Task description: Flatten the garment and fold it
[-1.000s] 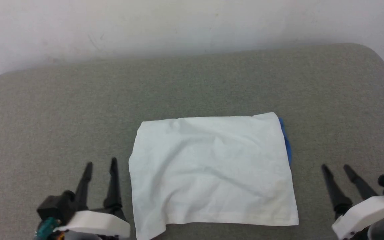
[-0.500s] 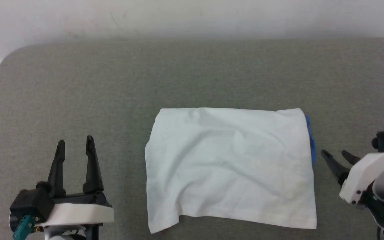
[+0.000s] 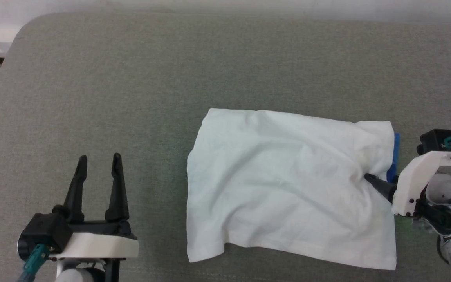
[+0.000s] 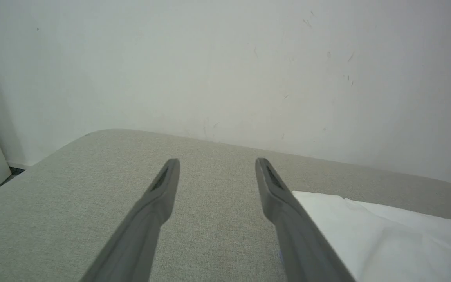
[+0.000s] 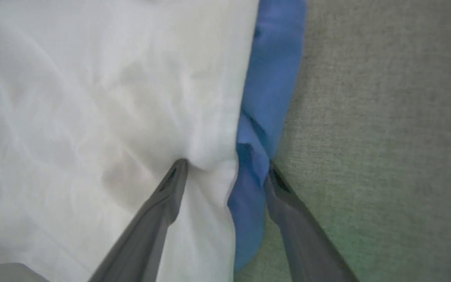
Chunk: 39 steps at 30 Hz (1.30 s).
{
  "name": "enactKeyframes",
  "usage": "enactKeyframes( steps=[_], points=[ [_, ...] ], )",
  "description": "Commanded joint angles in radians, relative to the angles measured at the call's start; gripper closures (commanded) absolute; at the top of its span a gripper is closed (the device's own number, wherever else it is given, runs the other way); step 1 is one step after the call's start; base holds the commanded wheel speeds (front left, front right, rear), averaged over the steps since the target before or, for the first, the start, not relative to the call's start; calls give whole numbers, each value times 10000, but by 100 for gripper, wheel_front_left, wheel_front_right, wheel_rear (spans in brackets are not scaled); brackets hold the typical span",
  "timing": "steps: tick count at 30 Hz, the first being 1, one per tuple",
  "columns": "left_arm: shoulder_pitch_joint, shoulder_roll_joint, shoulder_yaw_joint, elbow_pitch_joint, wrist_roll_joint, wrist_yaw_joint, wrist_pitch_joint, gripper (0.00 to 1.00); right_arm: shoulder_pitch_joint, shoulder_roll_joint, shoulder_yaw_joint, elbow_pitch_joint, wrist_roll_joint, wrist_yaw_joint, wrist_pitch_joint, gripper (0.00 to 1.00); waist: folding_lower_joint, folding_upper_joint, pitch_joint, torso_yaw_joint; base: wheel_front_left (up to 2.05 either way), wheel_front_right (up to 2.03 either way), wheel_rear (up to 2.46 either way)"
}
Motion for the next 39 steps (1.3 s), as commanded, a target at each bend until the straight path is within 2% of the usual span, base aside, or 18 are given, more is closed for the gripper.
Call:
enactKeyframes(
  steps=[1,3,4,5,6,7,12,17,23,28,33,36,39],
  points=[
    [-153,-71,17,62,111,-76,-47,0,34,112,295,333,156,-7,321,0,-1,1,130,125,0,0,0],
    [-177,-122,-2,145,194,-152,-47,0,39,149,522,712,353,-7,688,0,-1,1,121,114,0,0,0],
    [-170,-144,-28,197,226,-186,-47,0,40,166,643,870,452,-7,906,14,-1,1,107,102,0,0,0],
    [-170,-168,-47,230,268,-207,-47,0,25,183,749,973,555,-7,1074,60,-1,1,91,83,0,0,0],
    [-166,-188,-64,254,317,-222,-47,0,-4,192,841,1034,641,-7,1171,90,-1,1,66,56,0,0,0],
    [-154,-207,-74,287,346,-237,-47,0,-35,193,936,1102,710,-7,1273,100,-1,1,31,23,0,0,0],
    [-63,-271,-102,520,435,-308,-47,0,-272,75,1372,1144,924,-7,1419,100,-1,1,-213,-114,0,0,0],
    [29,-305,-43,751,453,-381,-47,0,-531,-192,1651,896,1070,-7,809,100,-1,1,-606,-211,0,0,0],
    [271,-325,13,816,560,-431,-47,0,-663,-803,1744,562,1115,-7,426,100,-1,1,-1064,-445,0,0,0],
    [498,-352,-37,774,526,-423,-47,0,-514,-1484,1276,599,1103,-7,422,100,-1,1,-1257,-729,0,0,0],
    [620,-373,-79,775,450,-335,-47,0,-338,-2010,361,735,902,-7,465,100,-1,1,-1304,-896,0,0,0],
    [653,-379,-78,797,434,-301,-47,0,-312,-1919,32,561,873,-7,685,100,-1,1,-1388,-997,0,0,0],
    [687,-384,-83,841,435,-281,-47,0,-258,-1355,-6,13,1380,-7,1305,100,-1,1,-1506,-1066,0,0,0]
  ],
)
